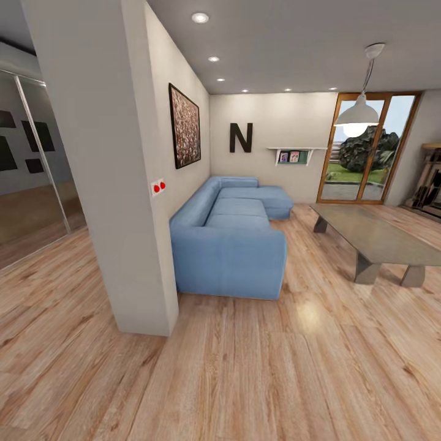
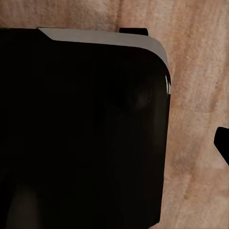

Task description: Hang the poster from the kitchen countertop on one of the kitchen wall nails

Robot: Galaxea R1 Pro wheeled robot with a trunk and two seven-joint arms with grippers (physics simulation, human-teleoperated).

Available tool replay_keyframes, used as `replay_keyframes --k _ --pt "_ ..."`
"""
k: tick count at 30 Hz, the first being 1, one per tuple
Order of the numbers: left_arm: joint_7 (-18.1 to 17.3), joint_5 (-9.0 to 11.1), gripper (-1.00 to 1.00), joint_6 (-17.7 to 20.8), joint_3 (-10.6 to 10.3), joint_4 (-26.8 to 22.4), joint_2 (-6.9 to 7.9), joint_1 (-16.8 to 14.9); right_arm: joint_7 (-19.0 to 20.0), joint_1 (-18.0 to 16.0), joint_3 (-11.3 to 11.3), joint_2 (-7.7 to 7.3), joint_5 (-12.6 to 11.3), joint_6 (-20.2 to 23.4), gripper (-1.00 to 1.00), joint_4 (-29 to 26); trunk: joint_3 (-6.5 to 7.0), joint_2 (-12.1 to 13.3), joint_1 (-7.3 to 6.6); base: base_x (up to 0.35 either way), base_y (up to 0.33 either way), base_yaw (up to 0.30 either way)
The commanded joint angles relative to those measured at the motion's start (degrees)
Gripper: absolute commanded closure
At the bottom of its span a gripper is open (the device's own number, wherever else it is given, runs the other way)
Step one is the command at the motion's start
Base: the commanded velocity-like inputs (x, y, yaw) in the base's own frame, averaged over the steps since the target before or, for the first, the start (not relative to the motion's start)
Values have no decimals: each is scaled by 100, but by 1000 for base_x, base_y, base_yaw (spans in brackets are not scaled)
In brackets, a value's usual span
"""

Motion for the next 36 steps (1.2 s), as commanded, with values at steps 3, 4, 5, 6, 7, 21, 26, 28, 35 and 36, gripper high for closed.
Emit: replay_keyframes --k 3,4,5,6,7,21,26,28,35,36 --pt "-3 1 -100 -1 4 -11 0 3 -2 -3 2 0 2 -16 -100 4 -5 -2 0 0 0 0" --pt "-3 1 -100 -1 4 -11 0 3 -2 -3 2 0 2 -16 -100 4 -5 -2 0 0 0 0" --pt "-3 0 -100 -2 -6 22 22 -7 2 7 5 -6 6 11 -100 10 -5 -2 0 0 0 0" --pt "-3 0 -100 -3 -10 43 17 -8 4 1 6 -18 7 28 -100 4 -5 -2 0 0 0 0" --pt "0 -6 -100 -2 -10 9 14 -9 5 -5 6 -37 7 -6 -100 -29 -5 -2 0 0 0 0" --pt "13 -43 -100 -2 -10 -3595 43 -12 -3 -31 -26 -279 -12 -421 -100 -3036 -5 -2 0 0 0 0" --pt "10 -40 -100 -6 23 -3943 51 -12 -9 -29 -22 -341 -17 -609 -100 -3364 -5 -2 0 0 0 0" --pt "10 -40 -100 -6 25 -3950 52 -12 -10 -28 -21 -343 -17 -620 -100 -3370 -5 -2 0 0 0 0" --pt "15 -41 -100 0 34 -3951 57 -12 -11 3 -16 -340 -16 -668 -100 -3126 -5 -2 0 0 0 -66" --pt "15 -40 -100 0 34 -3951 57 -12 -11 3 -16 -340 -16 -667 -100 -3125 -5 -2 0 0 0 -206"
